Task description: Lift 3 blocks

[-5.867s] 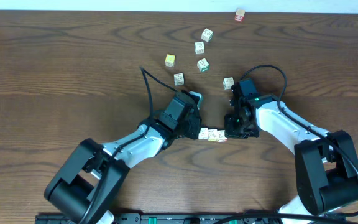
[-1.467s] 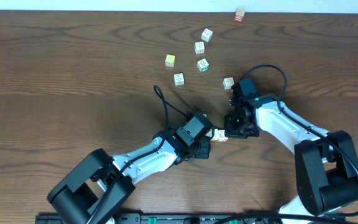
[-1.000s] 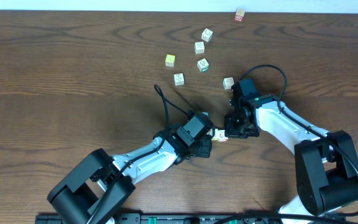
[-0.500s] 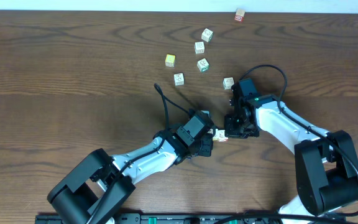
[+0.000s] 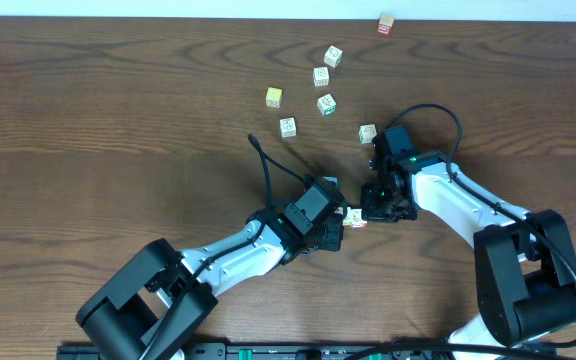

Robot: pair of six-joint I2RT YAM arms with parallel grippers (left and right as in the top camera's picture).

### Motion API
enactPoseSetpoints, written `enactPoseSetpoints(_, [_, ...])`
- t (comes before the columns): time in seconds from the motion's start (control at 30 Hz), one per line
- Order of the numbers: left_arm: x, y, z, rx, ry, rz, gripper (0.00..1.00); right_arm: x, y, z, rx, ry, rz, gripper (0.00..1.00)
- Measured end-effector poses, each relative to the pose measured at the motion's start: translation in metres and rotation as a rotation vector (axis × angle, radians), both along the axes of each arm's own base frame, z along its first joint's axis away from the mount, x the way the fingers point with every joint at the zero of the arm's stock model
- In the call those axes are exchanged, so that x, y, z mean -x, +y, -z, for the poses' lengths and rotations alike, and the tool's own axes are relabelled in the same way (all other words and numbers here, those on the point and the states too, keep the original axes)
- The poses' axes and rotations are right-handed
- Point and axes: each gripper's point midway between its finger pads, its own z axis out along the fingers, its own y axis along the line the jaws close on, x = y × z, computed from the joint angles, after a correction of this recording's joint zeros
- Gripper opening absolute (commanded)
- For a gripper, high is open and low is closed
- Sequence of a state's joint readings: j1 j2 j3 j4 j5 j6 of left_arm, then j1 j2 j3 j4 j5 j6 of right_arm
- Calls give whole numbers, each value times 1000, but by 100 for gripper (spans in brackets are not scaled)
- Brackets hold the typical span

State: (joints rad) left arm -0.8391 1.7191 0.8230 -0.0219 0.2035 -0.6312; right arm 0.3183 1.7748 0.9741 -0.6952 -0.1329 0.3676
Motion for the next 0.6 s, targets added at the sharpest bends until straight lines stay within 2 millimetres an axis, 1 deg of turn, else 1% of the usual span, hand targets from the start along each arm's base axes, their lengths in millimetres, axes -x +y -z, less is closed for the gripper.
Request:
enactPoseSetpoints(0.13, [0, 0, 0, 1, 0, 0, 7, 9, -5, 0, 27, 40, 18, 1])
enactPoseSetpoints(0.43, [0, 0, 0, 3, 2, 2, 8, 40, -17, 0, 81, 165, 38, 1])
enactPoseSetpoints(0.6, [0, 0, 0, 2, 2, 2, 7, 45, -12, 0, 46, 189, 25, 1])
